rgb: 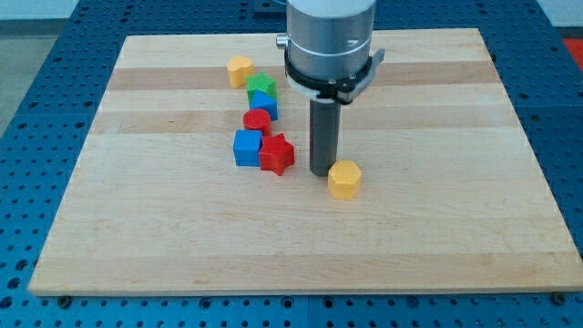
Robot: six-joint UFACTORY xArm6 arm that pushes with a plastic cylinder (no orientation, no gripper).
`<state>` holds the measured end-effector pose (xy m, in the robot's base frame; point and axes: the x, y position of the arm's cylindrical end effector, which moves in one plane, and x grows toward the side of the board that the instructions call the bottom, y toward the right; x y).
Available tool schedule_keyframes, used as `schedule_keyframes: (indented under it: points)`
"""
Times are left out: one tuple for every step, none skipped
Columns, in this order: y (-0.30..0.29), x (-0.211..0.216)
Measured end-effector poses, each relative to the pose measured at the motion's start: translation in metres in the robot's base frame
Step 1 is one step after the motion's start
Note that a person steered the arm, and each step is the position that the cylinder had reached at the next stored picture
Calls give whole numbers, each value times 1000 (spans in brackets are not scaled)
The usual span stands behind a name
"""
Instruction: Move the blue cube in between the red blocks
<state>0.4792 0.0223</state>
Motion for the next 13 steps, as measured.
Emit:
schedule_keyframes:
  points:
    - [-5, 21]
    - [-23, 43]
    - [-59, 45]
    - [-100, 44]
    - [-134, 31]
    - [-150, 3]
    - [-151, -16]
    - [-146, -17]
    - [-135, -17]
    - [-129, -21]
    - [-126, -25]
    - [-123, -25]
    - [-118, -25]
